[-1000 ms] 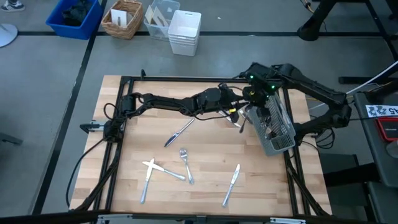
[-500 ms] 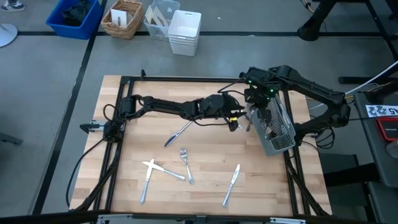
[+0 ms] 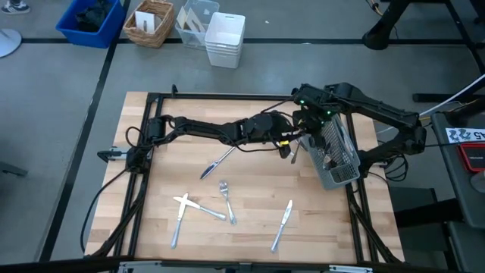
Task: Sort silverware
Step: Put the spoon into the right section of the utensil holder
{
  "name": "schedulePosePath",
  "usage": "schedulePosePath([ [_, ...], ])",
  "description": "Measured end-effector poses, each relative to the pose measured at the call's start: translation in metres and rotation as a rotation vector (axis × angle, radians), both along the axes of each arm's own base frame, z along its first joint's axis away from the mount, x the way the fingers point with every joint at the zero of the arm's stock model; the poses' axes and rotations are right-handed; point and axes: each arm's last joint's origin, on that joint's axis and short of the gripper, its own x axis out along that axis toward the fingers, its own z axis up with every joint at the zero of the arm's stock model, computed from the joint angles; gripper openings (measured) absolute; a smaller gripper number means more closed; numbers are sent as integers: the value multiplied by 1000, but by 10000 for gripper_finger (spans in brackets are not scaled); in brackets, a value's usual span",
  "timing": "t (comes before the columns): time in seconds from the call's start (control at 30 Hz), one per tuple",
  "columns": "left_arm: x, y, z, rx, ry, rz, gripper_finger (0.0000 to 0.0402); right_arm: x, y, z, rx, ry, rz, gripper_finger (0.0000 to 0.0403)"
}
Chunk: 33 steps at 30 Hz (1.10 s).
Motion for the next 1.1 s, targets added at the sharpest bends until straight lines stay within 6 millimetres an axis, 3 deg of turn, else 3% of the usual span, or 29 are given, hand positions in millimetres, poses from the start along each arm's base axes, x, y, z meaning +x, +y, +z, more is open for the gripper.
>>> schedulePosePath([
  [0.33, -1, -1, -5, -2, 54, -5, 109, 4, 7, 1, -14, -16, 33, 12],
  [0.57, -1, -1, -5, 24, 61, -1, 22, 5, 6, 1, -22, -22, 25, 12],
  [0.7, -1, 0, -5, 23, 60, 2, 17, 5, 5, 1, -29, -26, 18, 15],
  [1.1, -1, -1, -5, 30, 63, -11, 2, 8, 6, 2, 11, -52, -72, 81],
])
